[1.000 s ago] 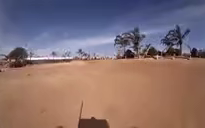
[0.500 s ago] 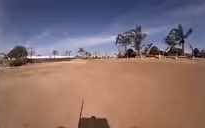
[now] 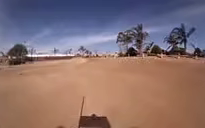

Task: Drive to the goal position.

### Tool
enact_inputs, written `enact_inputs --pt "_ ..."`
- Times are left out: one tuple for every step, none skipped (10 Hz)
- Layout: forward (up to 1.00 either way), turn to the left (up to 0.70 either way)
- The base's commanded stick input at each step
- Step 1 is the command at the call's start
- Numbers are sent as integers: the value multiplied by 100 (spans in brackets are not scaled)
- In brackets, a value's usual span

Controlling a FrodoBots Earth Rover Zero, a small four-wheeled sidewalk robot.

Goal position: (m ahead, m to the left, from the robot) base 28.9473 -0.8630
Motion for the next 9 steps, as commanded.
enact_inputs --pt "70 0" --pt "70 0" --pt "70 0" --pt "70 0" --pt "70 0" --pt "70 0" --pt "70 0" --pt "70 0" --pt "70 0"
